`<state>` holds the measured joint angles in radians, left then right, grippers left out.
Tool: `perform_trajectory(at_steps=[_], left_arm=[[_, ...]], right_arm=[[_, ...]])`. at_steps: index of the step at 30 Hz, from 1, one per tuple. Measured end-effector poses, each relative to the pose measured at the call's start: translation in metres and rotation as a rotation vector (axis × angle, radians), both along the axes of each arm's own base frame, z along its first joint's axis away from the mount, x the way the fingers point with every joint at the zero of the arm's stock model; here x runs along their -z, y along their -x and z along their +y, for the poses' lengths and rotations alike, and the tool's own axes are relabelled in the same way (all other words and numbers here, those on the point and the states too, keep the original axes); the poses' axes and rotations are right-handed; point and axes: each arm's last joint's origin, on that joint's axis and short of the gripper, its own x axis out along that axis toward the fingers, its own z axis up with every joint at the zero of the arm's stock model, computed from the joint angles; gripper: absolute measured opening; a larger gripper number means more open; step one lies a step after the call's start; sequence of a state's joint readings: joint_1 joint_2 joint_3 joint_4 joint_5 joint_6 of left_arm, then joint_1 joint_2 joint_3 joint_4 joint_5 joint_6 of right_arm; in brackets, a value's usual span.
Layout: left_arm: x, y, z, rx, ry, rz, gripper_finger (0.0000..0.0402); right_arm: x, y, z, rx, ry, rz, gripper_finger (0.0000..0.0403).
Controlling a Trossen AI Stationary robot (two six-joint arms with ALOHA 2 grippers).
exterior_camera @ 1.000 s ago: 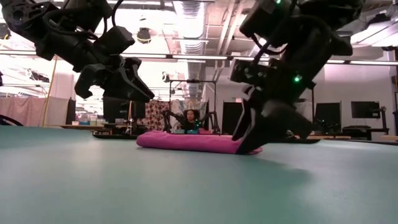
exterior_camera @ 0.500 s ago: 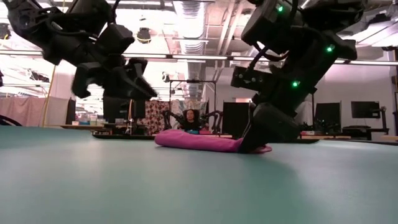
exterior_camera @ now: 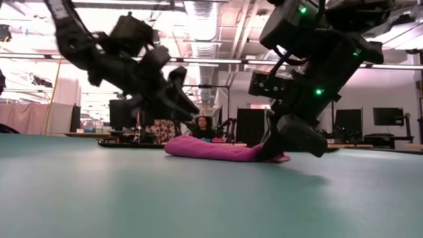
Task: Roll towel into tight, uniform cylinder
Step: Roll the pink towel
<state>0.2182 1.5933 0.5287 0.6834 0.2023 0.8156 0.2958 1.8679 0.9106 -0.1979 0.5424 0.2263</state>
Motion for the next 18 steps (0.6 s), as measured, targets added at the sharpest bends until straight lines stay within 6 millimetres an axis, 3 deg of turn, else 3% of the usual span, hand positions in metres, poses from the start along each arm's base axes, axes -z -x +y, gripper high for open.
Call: perform_trajectory(at_steps=[5, 9, 18], left_arm=[[0.014, -0.012, 0.022, -0.047, -0.018, 0.064, 0.0083], [0.012, -0.023, 0.034, -0.065, -0.019, 0.115, 0.0074], [0.021, -0.026, 0.041, -0.001, 0.062, 0.401, 0.0072]], right_arm=[[0.001, 0.003, 0.007, -0.054, 0.022, 0.026, 0.0052], [0.001, 0.005, 0.01, -0.082, 0.029, 0.045, 0.0053], [-0.009, 0.012, 0.017, -0.125, 0.026, 0.065, 0.0054]])
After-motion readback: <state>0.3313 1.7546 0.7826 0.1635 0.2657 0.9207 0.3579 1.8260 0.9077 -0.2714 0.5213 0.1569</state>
